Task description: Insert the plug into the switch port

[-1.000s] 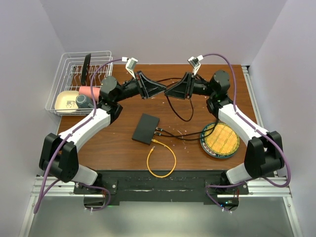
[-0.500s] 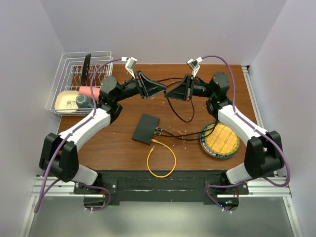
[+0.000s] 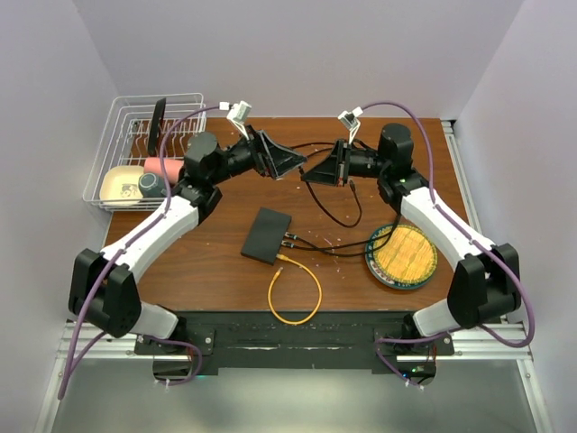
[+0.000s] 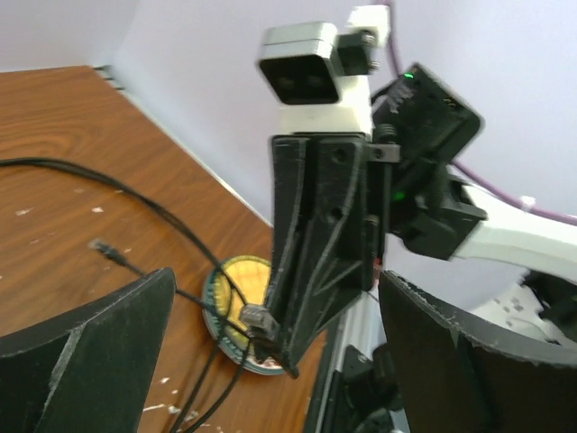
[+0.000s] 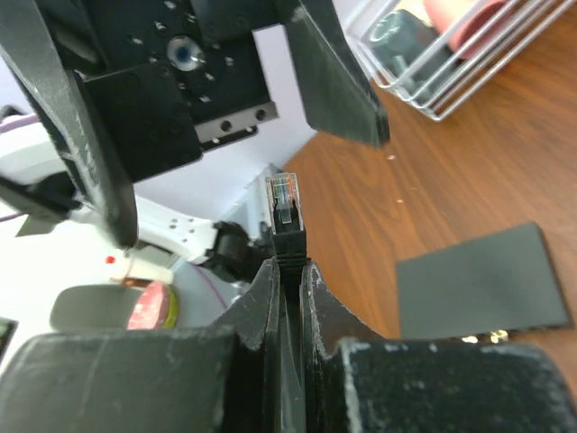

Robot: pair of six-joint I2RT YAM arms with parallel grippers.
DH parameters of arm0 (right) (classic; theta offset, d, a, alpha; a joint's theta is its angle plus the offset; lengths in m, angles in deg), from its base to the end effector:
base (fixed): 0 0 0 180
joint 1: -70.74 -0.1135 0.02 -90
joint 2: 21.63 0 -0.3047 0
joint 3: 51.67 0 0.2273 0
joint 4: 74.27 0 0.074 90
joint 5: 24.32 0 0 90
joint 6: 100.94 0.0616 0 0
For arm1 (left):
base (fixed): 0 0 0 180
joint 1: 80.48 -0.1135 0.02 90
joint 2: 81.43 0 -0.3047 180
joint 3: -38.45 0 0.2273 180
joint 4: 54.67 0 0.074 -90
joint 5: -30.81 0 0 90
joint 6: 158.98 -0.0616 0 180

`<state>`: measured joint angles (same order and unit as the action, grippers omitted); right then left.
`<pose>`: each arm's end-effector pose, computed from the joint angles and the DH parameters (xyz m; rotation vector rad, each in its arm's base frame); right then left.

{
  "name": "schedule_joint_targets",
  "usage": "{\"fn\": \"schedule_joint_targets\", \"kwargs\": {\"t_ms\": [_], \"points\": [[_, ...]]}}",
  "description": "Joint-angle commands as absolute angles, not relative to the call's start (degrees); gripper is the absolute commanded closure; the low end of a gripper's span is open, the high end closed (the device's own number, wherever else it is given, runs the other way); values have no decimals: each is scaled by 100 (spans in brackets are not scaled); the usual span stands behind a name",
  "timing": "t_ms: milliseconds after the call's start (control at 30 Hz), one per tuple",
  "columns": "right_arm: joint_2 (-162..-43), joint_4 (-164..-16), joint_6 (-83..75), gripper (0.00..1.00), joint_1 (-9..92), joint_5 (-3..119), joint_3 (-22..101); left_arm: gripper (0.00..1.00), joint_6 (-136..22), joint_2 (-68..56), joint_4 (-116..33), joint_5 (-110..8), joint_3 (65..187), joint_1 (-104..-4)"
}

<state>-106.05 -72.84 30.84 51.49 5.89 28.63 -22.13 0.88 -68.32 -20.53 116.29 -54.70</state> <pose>0.2864 0.1564 0.3955 -0.5614 1.7826 1.6054 0.2772 -0.1766 0.4172 0.3359 1.5996 -1.4784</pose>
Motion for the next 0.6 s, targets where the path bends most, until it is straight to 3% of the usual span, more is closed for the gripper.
{"fn": "schedule_joint_targets", "kwargs": {"t_ms": [0, 300, 433, 567], "points": [[-10214, -9085, 1580, 100, 5070, 1073, 3430, 0, -2960, -425, -5591, -3182, 12089, -5491], [-9986, -11267, -416, 100, 4666, 2699, 4072, 0, -3646, -637, -4025, -4380, 12283, -5526], [-9670, -11577, -1023, 100, 4279, 4007, 3994, 0, -3760, -654, -3709, -4460, 12257, -5569], [-9160, -11314, -1224, 100, 4165, 4422, 3616, 0, -3787, -654, -3664, -4460, 12213, -5587]]}}
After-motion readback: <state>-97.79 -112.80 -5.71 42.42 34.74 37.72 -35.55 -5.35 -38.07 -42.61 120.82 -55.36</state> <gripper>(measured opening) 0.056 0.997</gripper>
